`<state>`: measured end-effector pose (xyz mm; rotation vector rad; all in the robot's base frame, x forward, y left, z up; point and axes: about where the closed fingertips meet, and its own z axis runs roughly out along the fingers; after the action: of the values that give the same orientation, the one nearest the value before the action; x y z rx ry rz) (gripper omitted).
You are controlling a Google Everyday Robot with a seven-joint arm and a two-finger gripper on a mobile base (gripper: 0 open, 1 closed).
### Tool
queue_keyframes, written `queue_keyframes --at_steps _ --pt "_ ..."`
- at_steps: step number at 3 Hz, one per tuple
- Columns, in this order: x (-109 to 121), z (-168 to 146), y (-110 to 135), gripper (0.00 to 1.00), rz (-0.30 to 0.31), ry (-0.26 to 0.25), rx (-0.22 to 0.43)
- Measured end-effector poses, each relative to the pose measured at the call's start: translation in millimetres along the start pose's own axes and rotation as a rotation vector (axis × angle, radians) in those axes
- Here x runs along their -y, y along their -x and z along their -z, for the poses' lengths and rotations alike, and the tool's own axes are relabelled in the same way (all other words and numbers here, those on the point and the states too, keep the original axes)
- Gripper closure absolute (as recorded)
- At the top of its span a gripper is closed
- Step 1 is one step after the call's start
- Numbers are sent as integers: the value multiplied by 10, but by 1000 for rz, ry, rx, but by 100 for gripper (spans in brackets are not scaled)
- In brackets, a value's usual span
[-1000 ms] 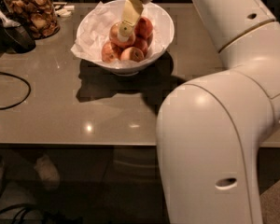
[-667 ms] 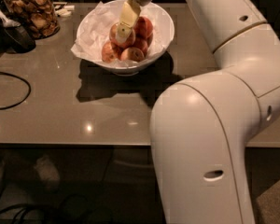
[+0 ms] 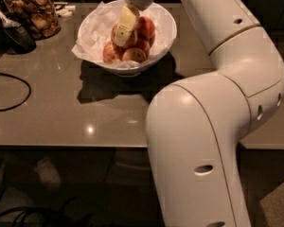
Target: Pick apple from white bowl
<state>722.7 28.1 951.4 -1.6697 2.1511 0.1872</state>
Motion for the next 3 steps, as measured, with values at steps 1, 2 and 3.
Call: queue_keyframes --at_steps 1,2,3 --pt "-41 -89 37 9 8 22 -4" --pt "-60 -134 66 13 21 30 -5" --pt "-74 -157 81 13 33 35 -7"
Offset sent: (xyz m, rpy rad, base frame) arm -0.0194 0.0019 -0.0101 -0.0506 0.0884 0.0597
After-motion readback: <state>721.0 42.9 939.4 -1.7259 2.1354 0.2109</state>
